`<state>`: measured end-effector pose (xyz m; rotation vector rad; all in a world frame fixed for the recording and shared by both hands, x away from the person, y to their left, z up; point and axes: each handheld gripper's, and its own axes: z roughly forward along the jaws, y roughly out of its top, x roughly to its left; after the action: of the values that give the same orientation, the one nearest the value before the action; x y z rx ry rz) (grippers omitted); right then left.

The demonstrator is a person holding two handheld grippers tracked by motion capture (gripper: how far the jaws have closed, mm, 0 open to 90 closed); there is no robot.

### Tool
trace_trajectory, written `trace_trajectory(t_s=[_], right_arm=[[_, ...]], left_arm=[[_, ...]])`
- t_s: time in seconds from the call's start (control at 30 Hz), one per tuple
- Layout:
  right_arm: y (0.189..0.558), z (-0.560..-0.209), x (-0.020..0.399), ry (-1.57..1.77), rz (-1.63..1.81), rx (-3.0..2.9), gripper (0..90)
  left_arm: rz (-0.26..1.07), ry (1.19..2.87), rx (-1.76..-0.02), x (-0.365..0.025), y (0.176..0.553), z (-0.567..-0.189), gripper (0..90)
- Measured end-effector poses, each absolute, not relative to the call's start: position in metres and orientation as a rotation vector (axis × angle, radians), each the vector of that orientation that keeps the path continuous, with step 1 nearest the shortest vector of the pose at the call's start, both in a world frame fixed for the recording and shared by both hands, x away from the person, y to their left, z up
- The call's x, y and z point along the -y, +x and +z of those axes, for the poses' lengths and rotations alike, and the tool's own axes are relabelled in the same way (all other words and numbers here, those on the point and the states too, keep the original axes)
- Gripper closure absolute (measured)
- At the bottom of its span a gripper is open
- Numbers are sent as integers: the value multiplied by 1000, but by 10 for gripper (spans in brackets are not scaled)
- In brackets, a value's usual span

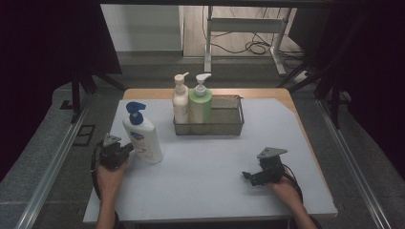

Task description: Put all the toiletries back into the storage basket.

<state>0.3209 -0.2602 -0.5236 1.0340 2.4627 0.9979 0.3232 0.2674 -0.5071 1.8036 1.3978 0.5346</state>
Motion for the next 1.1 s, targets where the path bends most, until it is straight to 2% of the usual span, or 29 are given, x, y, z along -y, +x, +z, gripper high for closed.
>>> trace_trajectory(t_s=[0.27,1.1], right_arm=[[321,-524,260,1034,998,-2463,0],[321,-524,260,1034,997,-2462,0]], left_arm=[[530,1820,-1376,-265,322,-506,894],[465,1916,-1245,-223,318,-502,894]])
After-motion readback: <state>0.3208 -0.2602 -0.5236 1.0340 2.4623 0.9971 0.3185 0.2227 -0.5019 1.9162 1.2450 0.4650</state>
